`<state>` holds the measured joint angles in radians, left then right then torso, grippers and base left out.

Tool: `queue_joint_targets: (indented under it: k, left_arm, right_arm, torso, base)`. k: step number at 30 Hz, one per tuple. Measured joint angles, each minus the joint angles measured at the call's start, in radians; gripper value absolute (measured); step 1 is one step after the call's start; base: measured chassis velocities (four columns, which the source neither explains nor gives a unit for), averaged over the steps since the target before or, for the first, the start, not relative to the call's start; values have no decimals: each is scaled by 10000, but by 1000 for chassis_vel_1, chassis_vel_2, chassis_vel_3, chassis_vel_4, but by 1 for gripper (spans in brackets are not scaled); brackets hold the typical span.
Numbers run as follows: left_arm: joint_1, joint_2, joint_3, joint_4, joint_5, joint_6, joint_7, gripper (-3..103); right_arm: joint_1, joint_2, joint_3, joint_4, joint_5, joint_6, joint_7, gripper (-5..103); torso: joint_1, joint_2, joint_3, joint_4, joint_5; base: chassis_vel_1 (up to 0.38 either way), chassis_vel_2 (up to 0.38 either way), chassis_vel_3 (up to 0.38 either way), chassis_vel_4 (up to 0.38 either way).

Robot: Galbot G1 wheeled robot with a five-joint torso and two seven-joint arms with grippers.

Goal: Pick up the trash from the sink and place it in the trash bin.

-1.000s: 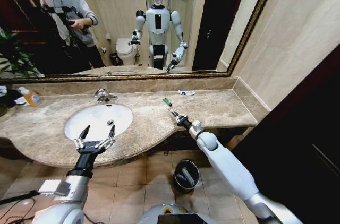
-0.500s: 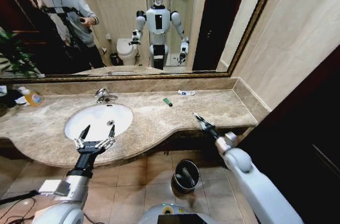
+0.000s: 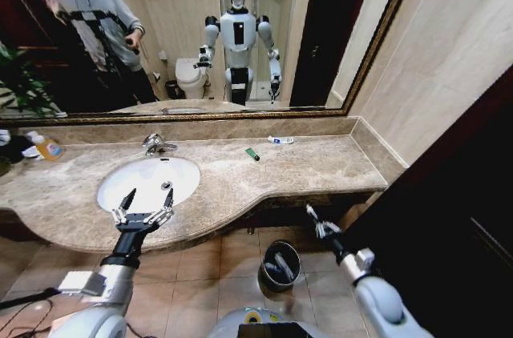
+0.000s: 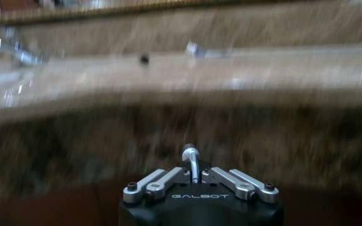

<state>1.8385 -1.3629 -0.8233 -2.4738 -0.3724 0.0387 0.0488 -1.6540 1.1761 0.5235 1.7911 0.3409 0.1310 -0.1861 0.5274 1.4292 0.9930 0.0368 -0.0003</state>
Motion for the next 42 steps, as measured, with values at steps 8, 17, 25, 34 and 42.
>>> queue_joint_targets:
  k: [8,17,25,34,42]
  left_arm:
    - [0,0,-1,-1,0,0,0,100]
    - [-1,0,0,0,0,0,0,100]
    - [-1,0,0,0,0,0,0,100]
    - [-1,0,0,0,0,0,0,100]
    - [0,0,0,0,0,0,0,100]
  right_arm:
    - [957,615,-918,-2659,-1828,-499,-203,4]
    - [2545,1086,-1369,-5330,-3775,-1532,-389,4]
    - [3949,1643,-1549,-7443,-4959,-1544,-396,4]
    - [5306,2464,-1515,-9445,-6285,-1352,-231,4]
    - [5425,2567,-1524,-9653,-6487,-1309,-202,19]
  torso:
    - [2,0,1,2,4]
    - [2,-1,1,1,1]
    - [2,-1,1,0,1]
    - [2,-1,2,1,3]
    - [2,-1,2,0,1]
  base:
    - [0,0,0,0]
    - [0,0,0,0]
    - [0,0,0,0]
    - [0,0,0,0]
    - [0,0,0,0]
